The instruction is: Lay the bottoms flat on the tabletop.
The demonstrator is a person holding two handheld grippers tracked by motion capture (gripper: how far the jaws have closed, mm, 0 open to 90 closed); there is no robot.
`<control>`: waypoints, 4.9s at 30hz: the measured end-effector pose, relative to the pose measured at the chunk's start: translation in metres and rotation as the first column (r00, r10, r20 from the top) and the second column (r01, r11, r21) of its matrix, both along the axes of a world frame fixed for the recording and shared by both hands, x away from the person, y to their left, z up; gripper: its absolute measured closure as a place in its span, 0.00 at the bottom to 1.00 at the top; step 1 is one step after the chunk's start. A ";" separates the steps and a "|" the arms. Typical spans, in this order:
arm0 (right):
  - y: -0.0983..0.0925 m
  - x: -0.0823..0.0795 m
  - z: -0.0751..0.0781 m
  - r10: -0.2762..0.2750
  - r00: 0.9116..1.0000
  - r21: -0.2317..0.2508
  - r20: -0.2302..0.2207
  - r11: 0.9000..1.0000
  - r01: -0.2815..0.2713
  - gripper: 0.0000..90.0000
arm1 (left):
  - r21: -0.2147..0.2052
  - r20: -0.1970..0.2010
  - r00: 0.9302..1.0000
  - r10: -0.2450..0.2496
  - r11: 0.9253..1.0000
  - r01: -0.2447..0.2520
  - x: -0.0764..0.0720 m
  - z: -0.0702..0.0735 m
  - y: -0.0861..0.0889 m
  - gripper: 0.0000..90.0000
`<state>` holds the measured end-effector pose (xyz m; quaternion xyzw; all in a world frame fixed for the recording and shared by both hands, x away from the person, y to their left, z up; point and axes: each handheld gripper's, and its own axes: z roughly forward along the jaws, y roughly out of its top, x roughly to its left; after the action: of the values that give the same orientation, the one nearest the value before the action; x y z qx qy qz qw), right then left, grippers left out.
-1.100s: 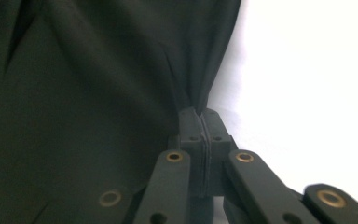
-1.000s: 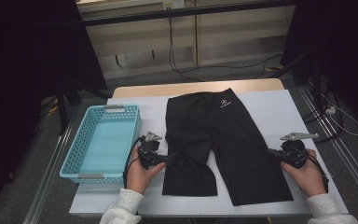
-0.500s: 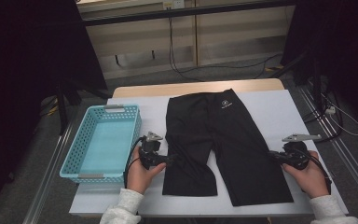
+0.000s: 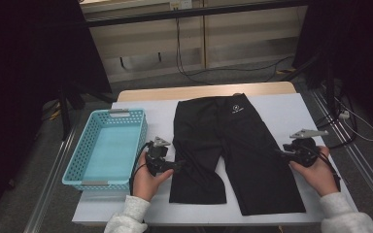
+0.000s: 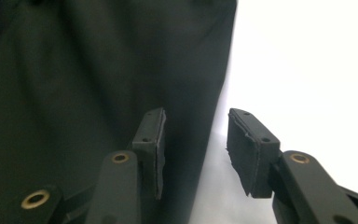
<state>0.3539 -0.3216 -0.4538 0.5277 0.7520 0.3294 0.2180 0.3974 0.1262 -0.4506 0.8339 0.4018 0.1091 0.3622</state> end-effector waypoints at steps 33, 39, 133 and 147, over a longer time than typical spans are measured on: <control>-0.015 0.100 -0.010 -0.091 0.994 0.136 -0.063 0.986 0.099 1.00 | 0.000 -0.004 1.000 -0.011 1.000 0.011 0.000 0.000 -0.004 0.17; -0.027 0.095 -0.010 -0.122 0.990 0.145 -0.068 0.981 0.131 1.00 | 0.003 -0.004 1.000 -0.017 1.000 0.017 0.000 -0.001 -0.006 0.17; 0.025 -0.037 0.006 0.085 0.996 0.055 -0.029 0.995 -0.083 0.67 | 0.012 -0.015 0.998 -0.062 0.998 0.062 -0.013 -0.002 -0.014 0.17; 0.057 -0.042 -0.006 0.217 0.975 0.035 -0.057 0.976 -0.215 1.00 | 0.016 -0.015 0.998 -0.061 0.998 0.061 -0.013 -0.002 -0.014 0.17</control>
<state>0.3121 -0.2645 -0.4598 0.4556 0.8063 0.3460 0.1504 0.3841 0.1123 -0.4523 0.8495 0.3779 0.0953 0.3556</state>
